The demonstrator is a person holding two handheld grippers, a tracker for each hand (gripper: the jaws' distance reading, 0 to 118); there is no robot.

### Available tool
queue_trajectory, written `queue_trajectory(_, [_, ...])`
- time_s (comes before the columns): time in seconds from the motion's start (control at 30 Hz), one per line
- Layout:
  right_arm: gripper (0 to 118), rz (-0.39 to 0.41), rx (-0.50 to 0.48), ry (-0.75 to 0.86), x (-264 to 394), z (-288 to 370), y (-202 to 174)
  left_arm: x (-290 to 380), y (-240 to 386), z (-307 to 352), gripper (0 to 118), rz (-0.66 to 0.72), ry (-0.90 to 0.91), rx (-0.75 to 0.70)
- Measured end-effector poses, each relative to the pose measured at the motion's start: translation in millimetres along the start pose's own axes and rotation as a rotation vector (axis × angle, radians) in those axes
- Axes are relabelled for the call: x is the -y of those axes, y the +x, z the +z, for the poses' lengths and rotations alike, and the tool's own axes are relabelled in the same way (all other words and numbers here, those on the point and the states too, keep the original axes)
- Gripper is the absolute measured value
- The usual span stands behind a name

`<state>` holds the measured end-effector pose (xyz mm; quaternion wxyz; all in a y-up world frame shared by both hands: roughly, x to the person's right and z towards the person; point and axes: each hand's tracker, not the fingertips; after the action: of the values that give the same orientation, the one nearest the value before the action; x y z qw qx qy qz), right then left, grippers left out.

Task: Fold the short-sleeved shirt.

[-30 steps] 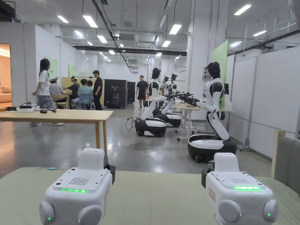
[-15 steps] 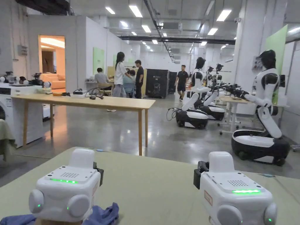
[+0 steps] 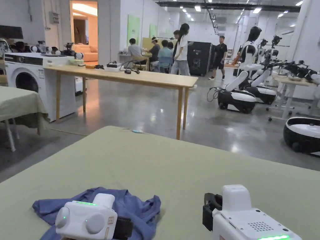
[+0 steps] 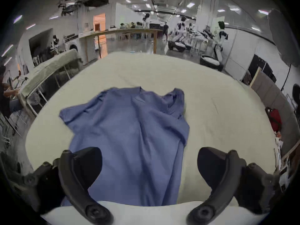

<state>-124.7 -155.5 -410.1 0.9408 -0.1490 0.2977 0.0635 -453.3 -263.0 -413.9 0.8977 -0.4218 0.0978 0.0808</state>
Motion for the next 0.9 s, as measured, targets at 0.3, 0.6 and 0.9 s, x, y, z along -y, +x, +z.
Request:
queue_trajectory(0.3, [1, 0.012, 0.049, -0.105, 29.7, -30.7, 28.5, 20.9, -4.6, -93.3, 7, 0.049, -0.059, 0.042])
queue_trajectory(0.6, [1, -0.08, 0.09, -0.09, 34.4, 0.6, 60.1, 2.3, 11.2, -39.6, 7, 0.054, 0.063, 0.137])
queue_trajectory(0.9, [1, -0.11, 0.261, -0.013, 23.6, 99.3, 135.3, -48.4, 218.2, 41.8, 7, -0.186, 0.247, 0.469])
